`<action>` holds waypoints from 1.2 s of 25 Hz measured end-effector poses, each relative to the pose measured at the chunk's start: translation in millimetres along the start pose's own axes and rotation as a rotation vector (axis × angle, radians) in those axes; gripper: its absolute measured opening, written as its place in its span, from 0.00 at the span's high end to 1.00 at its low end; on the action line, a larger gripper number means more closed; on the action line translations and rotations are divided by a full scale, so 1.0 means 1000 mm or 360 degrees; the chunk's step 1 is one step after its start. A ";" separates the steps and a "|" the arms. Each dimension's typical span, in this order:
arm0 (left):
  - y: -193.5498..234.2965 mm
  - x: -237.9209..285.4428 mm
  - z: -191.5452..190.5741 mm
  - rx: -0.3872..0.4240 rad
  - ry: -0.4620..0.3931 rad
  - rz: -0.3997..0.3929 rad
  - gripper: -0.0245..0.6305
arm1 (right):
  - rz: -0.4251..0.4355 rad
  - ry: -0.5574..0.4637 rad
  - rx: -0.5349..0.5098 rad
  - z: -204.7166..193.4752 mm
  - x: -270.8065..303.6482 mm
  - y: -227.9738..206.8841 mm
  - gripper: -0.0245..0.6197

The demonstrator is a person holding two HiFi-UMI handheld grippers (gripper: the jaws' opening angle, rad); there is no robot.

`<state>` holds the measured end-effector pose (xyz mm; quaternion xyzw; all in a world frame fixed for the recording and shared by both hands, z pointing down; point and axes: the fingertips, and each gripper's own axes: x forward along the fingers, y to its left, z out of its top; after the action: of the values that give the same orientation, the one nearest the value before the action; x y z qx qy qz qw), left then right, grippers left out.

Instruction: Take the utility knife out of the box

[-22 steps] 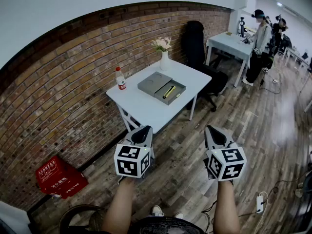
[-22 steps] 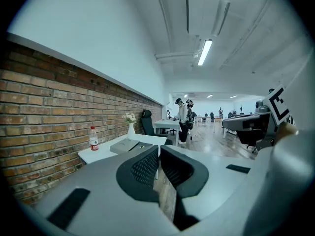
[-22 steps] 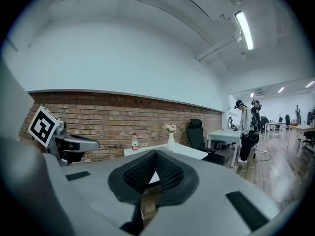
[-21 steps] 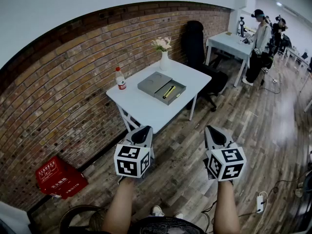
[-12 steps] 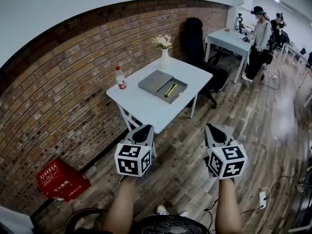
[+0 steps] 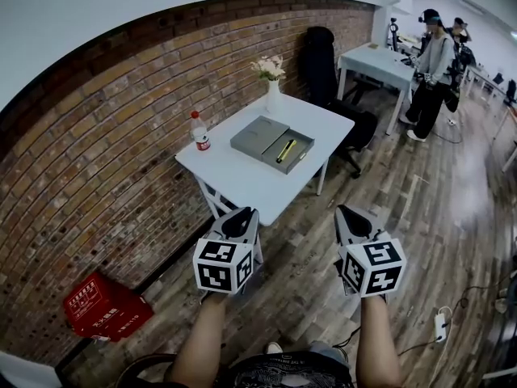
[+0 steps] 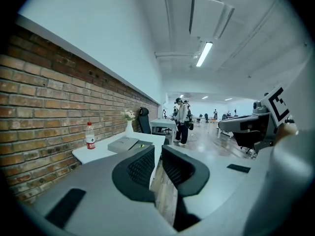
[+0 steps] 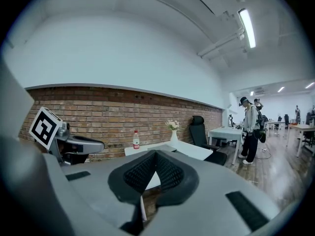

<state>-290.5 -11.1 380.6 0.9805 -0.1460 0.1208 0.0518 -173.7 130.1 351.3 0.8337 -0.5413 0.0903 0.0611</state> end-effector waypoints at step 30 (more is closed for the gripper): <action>-0.017 0.220 0.048 0.0014 0.0040 0.0391 0.67 | 0.0332 -0.0005 -0.0025 0.024 0.151 -0.199 0.93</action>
<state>-70.2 -61.7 388.7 0.9539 -0.2639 0.1391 0.0341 70.4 71.2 359.6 0.7724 -0.6260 0.0906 0.0570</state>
